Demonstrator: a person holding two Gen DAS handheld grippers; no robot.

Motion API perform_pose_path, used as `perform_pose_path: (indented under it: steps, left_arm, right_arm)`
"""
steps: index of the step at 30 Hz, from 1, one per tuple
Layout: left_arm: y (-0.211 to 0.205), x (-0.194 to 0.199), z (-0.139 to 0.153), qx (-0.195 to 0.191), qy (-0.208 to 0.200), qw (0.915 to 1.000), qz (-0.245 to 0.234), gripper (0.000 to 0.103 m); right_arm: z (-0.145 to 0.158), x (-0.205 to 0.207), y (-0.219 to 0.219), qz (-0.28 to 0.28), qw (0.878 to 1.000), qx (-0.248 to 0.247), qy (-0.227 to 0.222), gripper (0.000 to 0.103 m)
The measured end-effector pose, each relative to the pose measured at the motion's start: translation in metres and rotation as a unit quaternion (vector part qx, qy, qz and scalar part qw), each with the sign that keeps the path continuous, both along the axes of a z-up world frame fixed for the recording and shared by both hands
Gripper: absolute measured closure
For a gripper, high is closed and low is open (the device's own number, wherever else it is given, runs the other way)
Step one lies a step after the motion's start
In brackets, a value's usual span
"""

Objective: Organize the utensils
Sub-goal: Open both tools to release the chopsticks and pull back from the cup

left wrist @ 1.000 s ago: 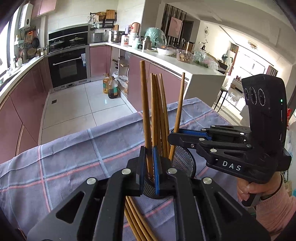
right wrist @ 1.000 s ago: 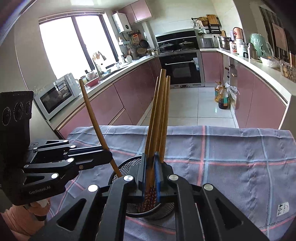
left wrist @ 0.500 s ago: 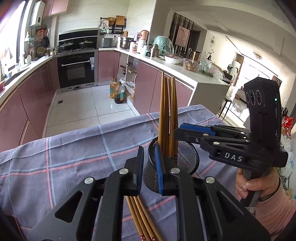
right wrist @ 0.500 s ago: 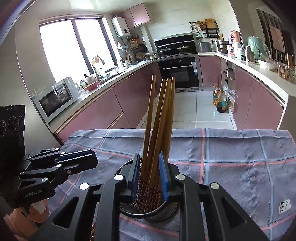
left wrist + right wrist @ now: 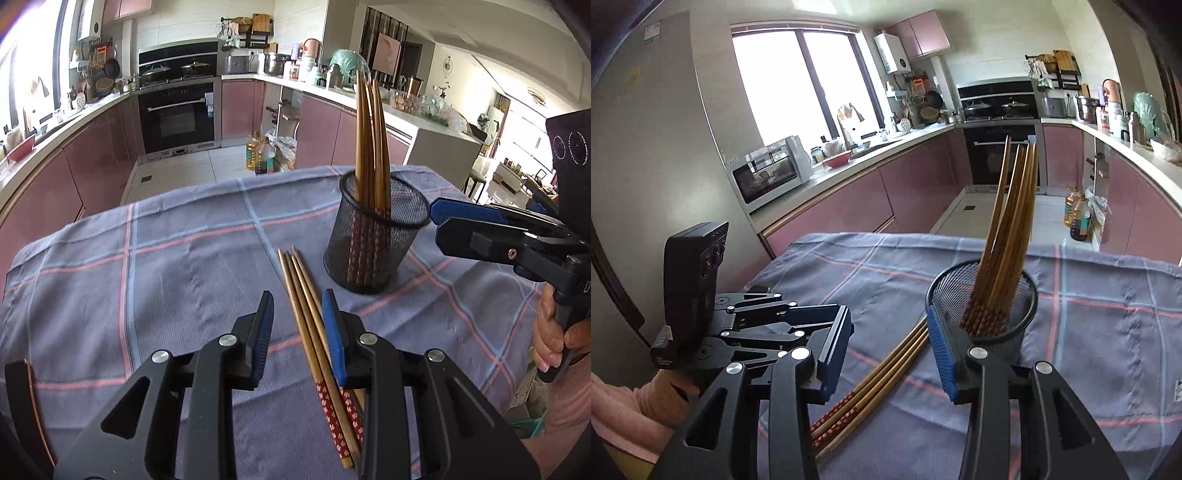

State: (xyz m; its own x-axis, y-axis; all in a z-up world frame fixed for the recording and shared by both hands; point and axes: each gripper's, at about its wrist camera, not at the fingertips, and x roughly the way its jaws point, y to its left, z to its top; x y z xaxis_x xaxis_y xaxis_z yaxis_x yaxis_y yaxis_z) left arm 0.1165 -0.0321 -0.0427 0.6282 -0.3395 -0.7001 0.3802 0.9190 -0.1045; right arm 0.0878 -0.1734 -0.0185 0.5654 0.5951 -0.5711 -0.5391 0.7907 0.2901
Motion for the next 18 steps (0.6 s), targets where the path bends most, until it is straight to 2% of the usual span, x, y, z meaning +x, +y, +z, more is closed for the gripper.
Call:
perform_pose_path:
  steps: [4, 8, 18]
  left_arm:
    - [0.001, -0.010, -0.026, 0.005, 0.033, 0.9994, -0.006, 0.076]
    - [0.001, -0.019, -0.043, 0.002, 0.055, 0.9984, -0.012, 0.076]
    - [-0.001, -0.033, -0.061, -0.024, 0.087, 0.9955, -0.030, 0.076]
  right_arm:
    - [-0.038, 0.001, 0.012, 0.004, 0.998, -0.008, 0.059, 0.062]
    - [-0.064, 0.000, 0.021, 0.007, 0.995, -0.015, 0.098, 0.062]
    - [-0.087, 0.004, 0.031, 0.007, 0.991, -0.011, 0.132, 0.072]
